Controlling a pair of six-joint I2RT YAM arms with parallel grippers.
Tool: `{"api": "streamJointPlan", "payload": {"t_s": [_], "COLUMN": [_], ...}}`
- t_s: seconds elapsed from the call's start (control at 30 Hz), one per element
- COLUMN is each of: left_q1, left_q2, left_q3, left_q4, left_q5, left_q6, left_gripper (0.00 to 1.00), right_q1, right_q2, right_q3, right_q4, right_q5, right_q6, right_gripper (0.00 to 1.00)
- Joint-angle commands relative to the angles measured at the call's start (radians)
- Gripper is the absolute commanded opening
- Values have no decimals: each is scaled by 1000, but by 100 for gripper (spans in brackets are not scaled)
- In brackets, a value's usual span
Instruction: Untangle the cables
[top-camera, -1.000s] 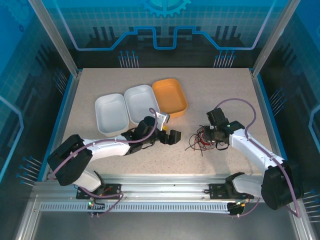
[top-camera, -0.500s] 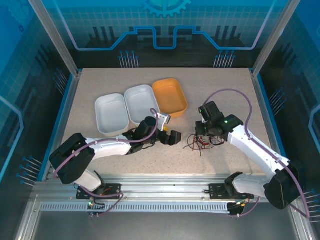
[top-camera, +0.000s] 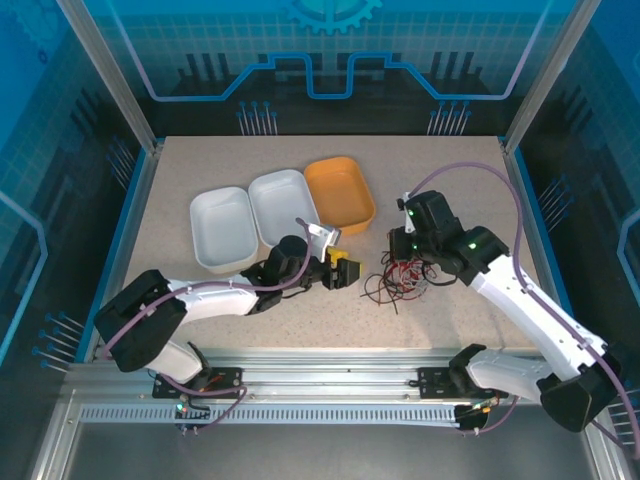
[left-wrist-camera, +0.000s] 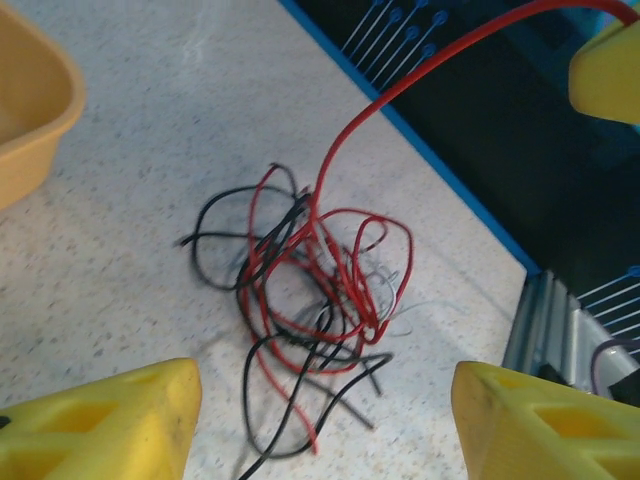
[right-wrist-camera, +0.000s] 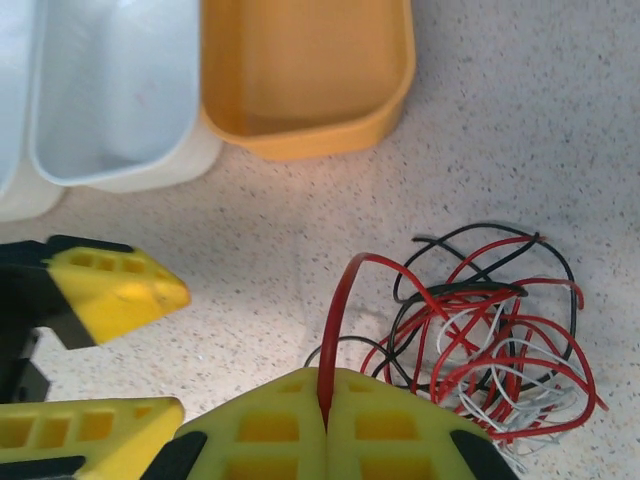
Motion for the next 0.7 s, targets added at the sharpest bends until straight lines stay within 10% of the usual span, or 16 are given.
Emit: {"api": "streamJointPlan", "payload": {"t_s": [0.0, 0.67], "left_q1": [-3, -7], "left_q2": [32, 265], "left_q3": [20, 237], "left_q4": [149, 269], "left_q5": [52, 104], "left_q6": [40, 75], "left_gripper": [63, 54], "right_q1": [12, 10], "right_q2": [-39, -108], "right_q3": [32, -3], "right_q4": [19, 154], "right_q5": [-59, -192], "right_q6": [6, 44], "right_gripper": [0, 0]}}
